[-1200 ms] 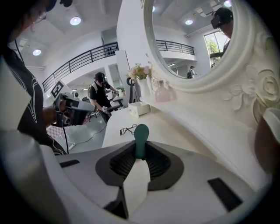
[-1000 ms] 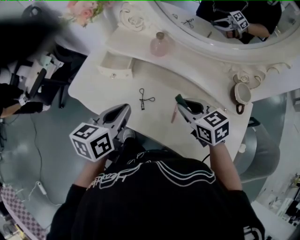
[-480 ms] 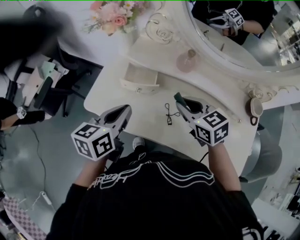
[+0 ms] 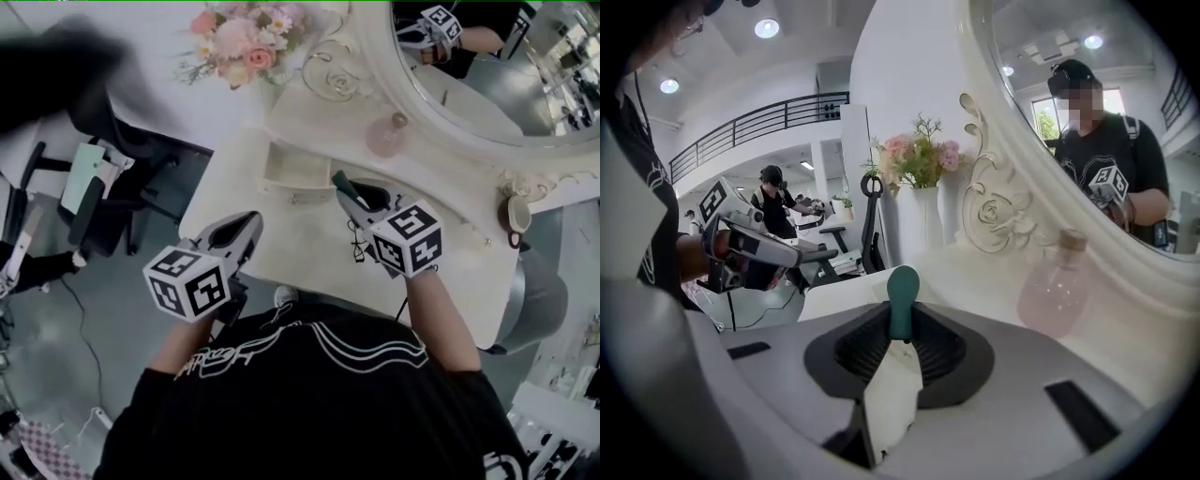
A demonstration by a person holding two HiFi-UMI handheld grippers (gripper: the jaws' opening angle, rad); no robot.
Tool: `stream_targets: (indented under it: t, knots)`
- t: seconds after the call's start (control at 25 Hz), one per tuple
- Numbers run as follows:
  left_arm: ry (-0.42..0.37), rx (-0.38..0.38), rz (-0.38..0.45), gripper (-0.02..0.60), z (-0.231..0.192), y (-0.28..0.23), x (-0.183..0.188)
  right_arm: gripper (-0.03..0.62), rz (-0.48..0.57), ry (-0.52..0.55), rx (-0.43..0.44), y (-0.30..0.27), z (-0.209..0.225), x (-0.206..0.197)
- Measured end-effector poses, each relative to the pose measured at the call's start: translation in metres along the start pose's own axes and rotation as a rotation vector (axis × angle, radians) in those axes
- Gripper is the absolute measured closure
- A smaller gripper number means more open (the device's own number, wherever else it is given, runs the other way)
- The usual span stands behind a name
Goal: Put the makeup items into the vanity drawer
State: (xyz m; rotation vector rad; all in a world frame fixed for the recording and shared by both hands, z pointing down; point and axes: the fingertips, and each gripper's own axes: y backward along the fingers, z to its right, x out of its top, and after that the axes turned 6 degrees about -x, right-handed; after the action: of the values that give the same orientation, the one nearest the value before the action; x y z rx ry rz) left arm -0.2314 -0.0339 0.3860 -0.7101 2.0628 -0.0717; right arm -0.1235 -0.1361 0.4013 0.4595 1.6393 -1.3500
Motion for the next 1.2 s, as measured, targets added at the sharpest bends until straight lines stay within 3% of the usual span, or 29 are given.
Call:
stream_targets:
  t: [0.44,0.64,0.88,1.2]
  knots:
    - [0.023,0.0,-0.044,0.557,-0.04,-0.004,0.002,0.485,-0.066,0.04,-0.034,-0.072,-0.001,-0.002]
    - [0.038,0.012,-0.055,0.557,-0.058,-0.006,0.001,0.442,-0.09,0.019,-0.023,-0.093,0.002,-0.008]
    - [0.046,0.014,-0.071,0.557,-0.069,-0.011,-0.001,0.366,-0.098,-0.032,-0.009,-0.104,0.002,-0.011]
    - [0.042,0.015,-0.074,0.557,-0.075,-0.013,0.0,0.321,-0.059,-0.054,0.013,-0.099,-0.003,-0.007]
